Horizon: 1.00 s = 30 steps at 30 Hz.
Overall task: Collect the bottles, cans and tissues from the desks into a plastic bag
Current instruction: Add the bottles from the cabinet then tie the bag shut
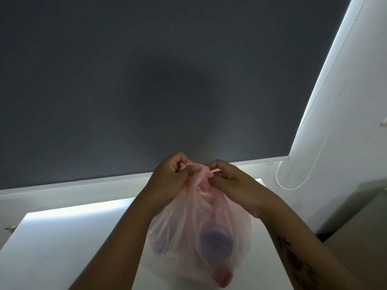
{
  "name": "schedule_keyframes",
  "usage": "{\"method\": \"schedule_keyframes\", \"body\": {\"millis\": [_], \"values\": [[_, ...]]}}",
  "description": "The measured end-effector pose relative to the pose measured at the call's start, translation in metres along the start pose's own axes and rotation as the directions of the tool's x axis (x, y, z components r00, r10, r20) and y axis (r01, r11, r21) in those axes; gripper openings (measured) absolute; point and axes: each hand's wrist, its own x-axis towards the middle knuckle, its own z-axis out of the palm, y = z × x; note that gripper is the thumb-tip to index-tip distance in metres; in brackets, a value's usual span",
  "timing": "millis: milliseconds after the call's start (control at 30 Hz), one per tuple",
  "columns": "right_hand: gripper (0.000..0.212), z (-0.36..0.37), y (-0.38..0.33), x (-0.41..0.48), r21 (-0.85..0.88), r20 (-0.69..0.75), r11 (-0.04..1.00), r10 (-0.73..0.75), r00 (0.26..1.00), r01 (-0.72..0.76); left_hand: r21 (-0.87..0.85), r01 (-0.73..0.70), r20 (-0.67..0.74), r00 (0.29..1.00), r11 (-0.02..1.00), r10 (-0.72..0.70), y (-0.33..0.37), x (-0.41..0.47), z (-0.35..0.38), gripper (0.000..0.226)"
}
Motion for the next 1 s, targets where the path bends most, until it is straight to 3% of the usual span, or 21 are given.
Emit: {"method": "schedule_keyframes", "body": {"millis": [100,233,300,367,433,500,600,700,767,833,867,900,1000], "values": [[0.022,-0.001,0.002,-0.003,0.137,-0.002,0.989,0.059,0.998,-0.058,0.068,0.03,-0.007,1.0,0.997,-0.03,-0.004,0.001,0.003,0.023],[0.019,0.001,0.008,-0.014,0.042,-0.114,0.999,-0.014,0.993,0.019,0.112,0.077,-0.035,0.997,0.991,-0.074,-0.008,0.002,0.01,0.025],[0.037,0.007,0.014,-0.022,-0.107,-0.248,0.985,-0.156,0.956,0.133,0.052,0.118,-0.058,0.992,0.992,-0.115,-0.01,0.005,0.012,0.027],[0.054,0.014,0.026,-0.024,-0.424,-0.3,0.883,-0.346,0.889,0.2,-0.018,0.174,-0.067,0.982,0.985,-0.174,-0.011,0.006,0.012,0.028],[0.058,0.018,0.039,-0.019,-0.645,-0.29,0.744,-0.448,0.846,0.172,-0.091,0.247,-0.035,0.967,0.965,-0.251,-0.009,0.007,0.012,0.027],[0.049,0.018,0.04,-0.015,-0.724,-0.315,0.674,-0.511,0.8,0.146,-0.155,0.309,0.033,0.951,0.939,-0.307,-0.006,0.007,0.013,0.025],[0.041,0.02,0.038,-0.015,-0.859,-0.225,0.452,-0.755,0.616,0.24,-0.225,0.377,0.121,0.926,0.899,-0.358,-0.001,0.006,0.014,0.022],[0.028,0.022,0.034,-0.015,-0.867,-0.166,0.378,-0.834,0.527,0.324,-0.26,0.431,0.18,0.901,0.864,-0.395,-0.001,0.004,0.01,0.024],[0.024,0.023,0.034,-0.015,-0.831,-0.172,0.424,-0.813,0.557,0.361,-0.282,0.442,0.21,0.895,0.851,-0.395,-0.001,0.002,0.006,0.024],[0.022,0.026,0.03,-0.015,-0.639,-0.319,0.703,-0.61,0.725,0.311,-0.314,0.432,0.198,0.901,0.845,-0.387,-0.002,0.0,0.001,0.032],[0.024,0.029,0.027,-0.016,-0.472,-0.382,0.852,-0.429,0.818,0.227,-0.338,0.422,0.188,0.906,0.841,-0.379,-0.003,-0.002,-0.002,0.034],[0.024,0.031,0.026,-0.018,-0.264,-0.426,0.95,-0.267,0.865,0.164,-0.363,0.411,0.182,0.911,0.836,-0.369,-0.006,-0.003,-0.006,0.035],[0.012,0.032,0.02,-0.024,0.161,-0.498,0.968,-0.088,0.863,0.191,-0.416,0.362,0.155,0.932,0.834,-0.327,-0.014,-0.009,-0.013,0.032]]}}
